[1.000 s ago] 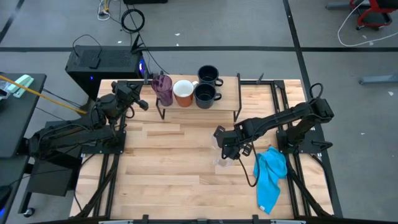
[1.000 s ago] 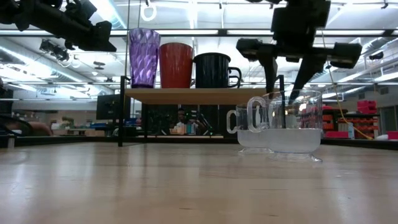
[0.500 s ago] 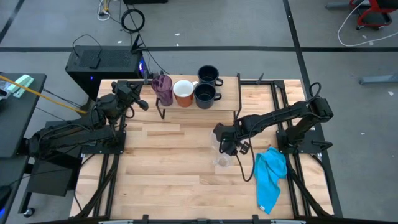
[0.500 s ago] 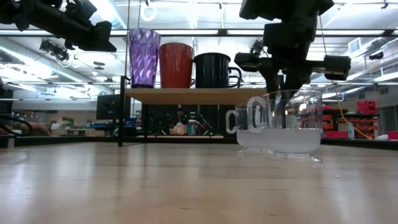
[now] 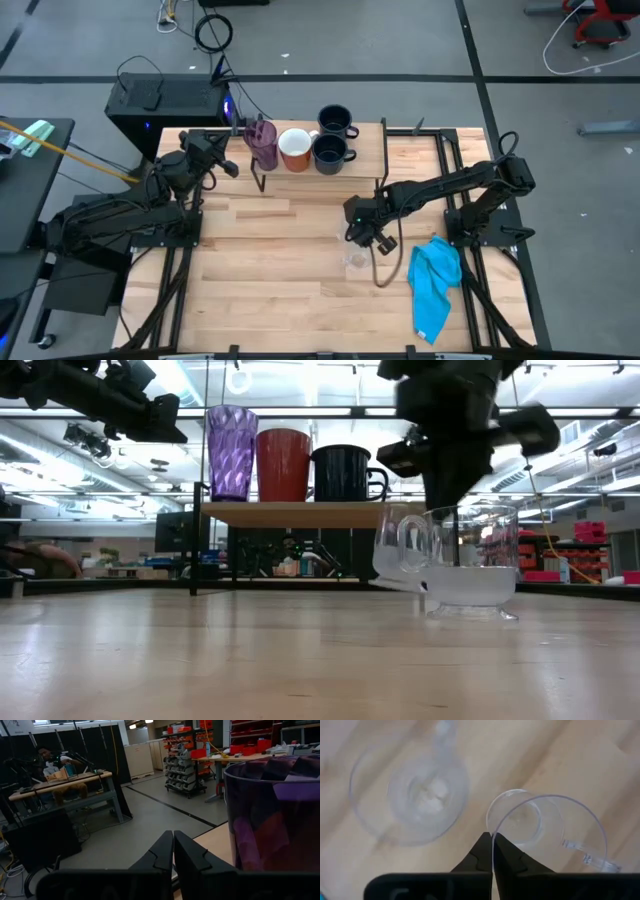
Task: Stack small to large cups/mugs on shelf
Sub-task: Put the transparent mug on the shelf
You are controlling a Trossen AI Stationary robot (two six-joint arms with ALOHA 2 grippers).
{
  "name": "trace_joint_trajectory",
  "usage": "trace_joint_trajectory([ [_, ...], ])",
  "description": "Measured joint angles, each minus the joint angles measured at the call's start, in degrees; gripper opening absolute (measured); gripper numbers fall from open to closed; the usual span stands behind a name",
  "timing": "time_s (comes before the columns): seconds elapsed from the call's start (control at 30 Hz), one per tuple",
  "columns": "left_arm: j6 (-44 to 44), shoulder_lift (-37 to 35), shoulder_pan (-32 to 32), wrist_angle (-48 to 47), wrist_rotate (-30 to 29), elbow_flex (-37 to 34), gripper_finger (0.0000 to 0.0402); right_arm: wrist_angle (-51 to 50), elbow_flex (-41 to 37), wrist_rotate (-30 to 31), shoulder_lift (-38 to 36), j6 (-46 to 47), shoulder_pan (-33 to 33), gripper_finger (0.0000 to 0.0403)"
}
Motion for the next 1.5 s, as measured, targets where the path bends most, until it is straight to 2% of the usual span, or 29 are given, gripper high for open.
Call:
trace_joint_trajectory([
  [0.4,0.0,0.0,0.0,0.0,0.0,0.0,0.0017,-4.9,5.7,-4.0,0.0,39.4,-0.8,0.0003],
  [0.73,0.6,0.0,0.0,0.8,0.0,0.0,0.0019,-16.7,6.2,-3.8,0.0,68.8,-2.8,0.0003],
  [1.03,0.7,0.0,0.0,2.3,0.0,0.0,0.0013,-15.7,6.2,-0.1,0.0,81.7,-2.7,0.0006],
  [1.4,2.1,0.0,0.0,3.2,0.0,0.0,0.0021,-11.4,3.9,0.9,1.9,82.9,-3.5,0.0015],
  [1.5,2.1,-0.1,0.0,3.9,0.0,0.0,0.0015,-11.4,3.4,3.7,1.8,82.8,-4.0,0.0029],
])
